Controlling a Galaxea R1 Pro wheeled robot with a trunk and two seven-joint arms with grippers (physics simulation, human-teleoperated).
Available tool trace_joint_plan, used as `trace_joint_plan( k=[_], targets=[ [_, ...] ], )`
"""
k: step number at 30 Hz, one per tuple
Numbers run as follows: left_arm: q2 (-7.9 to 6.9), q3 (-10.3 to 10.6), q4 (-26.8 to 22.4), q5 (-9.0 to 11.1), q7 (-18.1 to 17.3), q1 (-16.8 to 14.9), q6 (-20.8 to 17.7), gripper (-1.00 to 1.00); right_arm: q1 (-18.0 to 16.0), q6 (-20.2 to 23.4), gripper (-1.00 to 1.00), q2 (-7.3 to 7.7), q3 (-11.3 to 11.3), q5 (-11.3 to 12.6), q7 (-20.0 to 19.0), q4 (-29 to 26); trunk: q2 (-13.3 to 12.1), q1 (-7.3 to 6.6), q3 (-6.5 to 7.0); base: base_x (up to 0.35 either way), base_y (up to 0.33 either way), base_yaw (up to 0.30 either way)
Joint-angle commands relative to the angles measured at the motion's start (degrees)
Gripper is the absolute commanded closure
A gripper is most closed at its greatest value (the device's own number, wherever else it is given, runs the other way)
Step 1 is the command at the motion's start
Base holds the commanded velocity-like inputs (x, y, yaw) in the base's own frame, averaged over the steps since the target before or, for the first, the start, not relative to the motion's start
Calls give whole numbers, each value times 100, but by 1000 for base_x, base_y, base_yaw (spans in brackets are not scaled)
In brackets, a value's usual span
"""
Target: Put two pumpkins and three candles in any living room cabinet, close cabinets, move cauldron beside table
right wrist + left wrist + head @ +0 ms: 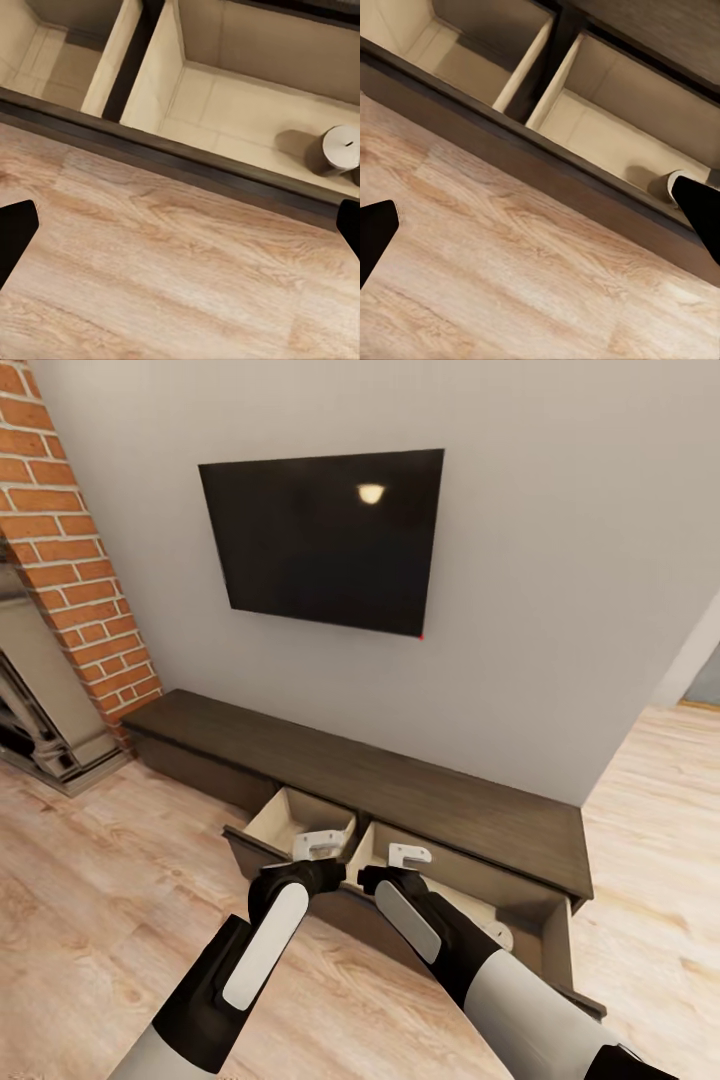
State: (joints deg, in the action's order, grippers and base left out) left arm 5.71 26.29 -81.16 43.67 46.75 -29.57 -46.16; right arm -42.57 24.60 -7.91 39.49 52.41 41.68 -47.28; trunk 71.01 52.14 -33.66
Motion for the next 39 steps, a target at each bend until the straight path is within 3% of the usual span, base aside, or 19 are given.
trace_joint_plan(
  k=[1, 39],
  targets=[
    [0, 7, -4, 54, 61, -6, -7, -100, -6, 19, -100, 2, 15, 31, 42, -9, 4, 0, 2, 0, 0, 211],
    [-47, -69, 3, 54, 57, -5, -7, -100, -2, 19, -100, 1, 15, 24, 34, -9, 4, 0, 274, 0, 0, 207]
  ],
)
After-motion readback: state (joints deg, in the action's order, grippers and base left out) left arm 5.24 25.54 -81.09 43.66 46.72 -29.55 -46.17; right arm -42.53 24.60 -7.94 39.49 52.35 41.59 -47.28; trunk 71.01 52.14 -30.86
